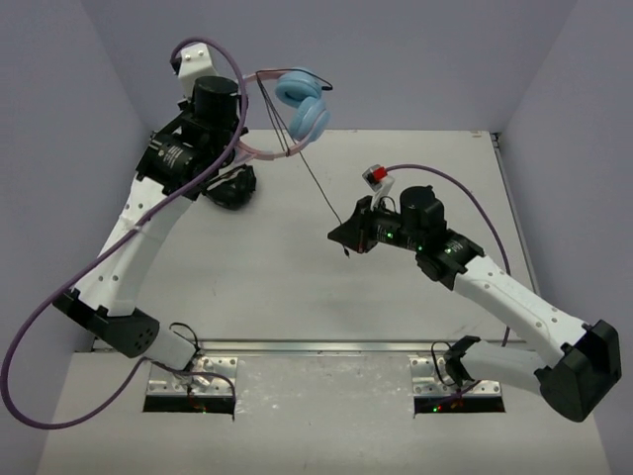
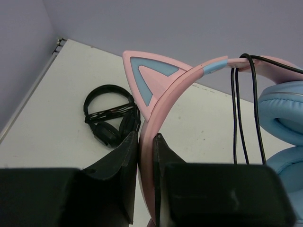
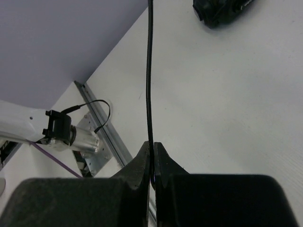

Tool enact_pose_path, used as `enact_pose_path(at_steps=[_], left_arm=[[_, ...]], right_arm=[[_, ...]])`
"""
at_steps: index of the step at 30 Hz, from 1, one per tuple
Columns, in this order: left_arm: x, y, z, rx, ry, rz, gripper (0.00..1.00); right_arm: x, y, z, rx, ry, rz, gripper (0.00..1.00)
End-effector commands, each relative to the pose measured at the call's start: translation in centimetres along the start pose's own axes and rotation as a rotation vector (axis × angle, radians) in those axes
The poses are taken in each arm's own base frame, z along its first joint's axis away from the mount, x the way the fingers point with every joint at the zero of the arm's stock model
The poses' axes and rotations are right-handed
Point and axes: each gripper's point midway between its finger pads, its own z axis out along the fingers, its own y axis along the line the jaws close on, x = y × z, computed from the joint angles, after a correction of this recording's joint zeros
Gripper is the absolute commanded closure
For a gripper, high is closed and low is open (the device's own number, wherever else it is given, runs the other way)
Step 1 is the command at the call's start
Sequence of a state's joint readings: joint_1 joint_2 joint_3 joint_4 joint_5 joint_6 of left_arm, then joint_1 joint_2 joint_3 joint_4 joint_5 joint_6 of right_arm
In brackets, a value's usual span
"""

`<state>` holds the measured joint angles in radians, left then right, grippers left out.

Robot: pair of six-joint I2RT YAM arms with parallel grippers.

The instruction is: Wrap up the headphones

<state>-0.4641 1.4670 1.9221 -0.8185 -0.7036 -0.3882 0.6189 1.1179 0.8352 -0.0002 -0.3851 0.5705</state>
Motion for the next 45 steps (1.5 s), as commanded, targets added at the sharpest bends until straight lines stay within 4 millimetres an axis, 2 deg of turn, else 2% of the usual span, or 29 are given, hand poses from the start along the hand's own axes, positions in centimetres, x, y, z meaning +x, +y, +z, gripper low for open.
enact_pose_path(at_steps=[1,4,6,7,8,10,12,17,18,20,21,22,23,24,25,26,27,28,29,30,31,33,34,35,39,41,42,44,45], left_arm=[[-5.4,-0.2,0.4,-0.028,-0.204,-0.206,1.00],[-4.0,-0.5,1.8,-0.062,-0.179,-0.192,1.00],[-3.1,-0.4,2.6,-0.090,-0.168,-0.177,1.00],[-2.3,-0.2,3.2,-0.108,-0.160,-0.167,1.00],[-1.9,0.0,3.5,-0.115,-0.155,-0.166,1.00],[-0.7,0.1,4.1,-0.114,-0.133,-0.171,1.00],[-0.3,-0.1,4.3,-0.102,-0.123,-0.192,1.00],[0.7,0.1,4.9,-0.113,-0.113,-0.176,1.00],[1.1,0.2,5.0,-0.117,-0.107,-0.168,1.00],[1.8,0.3,5.1,-0.116,-0.096,-0.161,1.00],[2.9,0.2,5.1,-0.096,-0.072,-0.146,1.00],[2.7,-0.5,5.2,-0.057,-0.091,-0.152,1.00],[2.9,-1.1,5.1,-0.010,-0.101,-0.137,1.00],[5.3,-1.4,4.8,0.064,-0.063,-0.045,1.00],[5.2,-2.6,4.5,0.134,-0.096,-0.049,1.00],[6.1,-3.2,4.2,0.197,-0.090,-0.026,1.00],[6.8,-4.4,2.8,0.322,-0.077,0.011,1.00],[9.3,-5.0,2.7,0.384,-0.057,0.039,1.00],[10.4,-5.7,2.0,0.454,-0.045,0.060,0.99],[11.0,-6.6,0.3,0.565,-0.040,0.088,0.99],[13.0,-7.0,-0.2,0.628,-0.029,0.110,1.00],[14.8,-7.9,-2.2,0.755,0.008,0.145,1.00],[16.8,-8.1,-2.9,0.803,0.054,0.173,1.00],[17.8,-8.8,-4.4,0.895,0.079,0.211,1.00],[22.3,-9.0,-7.6,1.012,0.187,0.301,1.00],[23.6,-8.7,-8.9,1.066,0.232,0.307,1.00],[24.0,-8.6,-9.3,1.081,0.249,0.309,1.00],[24.9,-8.1,-10.4,1.125,0.275,0.327,1.00],[25.3,-7.8,-10.6,1.128,0.291,0.335,1.00]], right_arm=[[-0.8,2.3,-0.4,-0.012,0.049,-0.070,0.99],[-0.8,4.3,0.0,-0.055,0.096,-0.090,0.99],[0.2,4.6,0.3,-0.058,0.166,-0.114,0.99],[-0.7,6.0,0.3,-0.083,0.163,-0.142,0.99],[-0.1,6.1,0.2,-0.078,0.205,-0.146,0.99],[-0.7,7.6,0.5,-0.124,0.229,-0.175,0.99],[-0.5,8.0,0.5,-0.136,0.256,-0.202,0.99],[-2.9,8.9,0.3,-0.141,0.236,-0.257,0.99],[-4.4,10.0,0.0,-0.161,0.212,-0.271,0.99],[-4.4,10.8,0.1,-0.200,0.257,-0.270,0.99],[-4.9,11.1,0.1,-0.211,0.257,-0.295,0.99],[-6.6,12.0,-0.1,-0.224,0.227,-0.328,0.99],[-6.2,11.1,0.3,-0.200,0.259,-0.373,0.99],[-7.8,11.6,0.1,-0.198,0.229,-0.414,0.99],[-8.2,11.5,0.2,-0.189,0.227,-0.444,0.99],[-8.3,10.8,0.4,-0.171,0.241,-0.490,0.99],[-8.1,10.1,1.2,-0.150,0.264,-0.509,0.99],[-9.3,10.4,1.2,-0.144,0.246,-0.538,0.99],[-9.1,9.7,1.4,-0.130,0.268,-0.574,0.99],[-8.8,9.0,1.7,-0.107,0.278,-0.589,0.99],[-8.6,8.6,1.7,-0.098,0.278,-0.607,0.97],[-7.7,7.3,2.2,-0.076,0.304,-0.652,0.96],[-7.5,6.6,2.3,-0.053,0.315,-0.665,0.96],[-7.1,6.1,2.3,-0.048,0.338,-0.692,0.95],[-5.6,3.3,2.2,0.030,0.393,-0.761,0.97],[-5.4,1.7,1.9,0.092,0.417,-0.803,0.97],[-4.5,0.9,1.8,0.112,0.443,-0.806,0.97],[-4.1,0.2,1.3,0.131,0.454,-0.829,0.97],[-2.8,-0.8,1.1,0.145,0.483,-0.828,0.97]])
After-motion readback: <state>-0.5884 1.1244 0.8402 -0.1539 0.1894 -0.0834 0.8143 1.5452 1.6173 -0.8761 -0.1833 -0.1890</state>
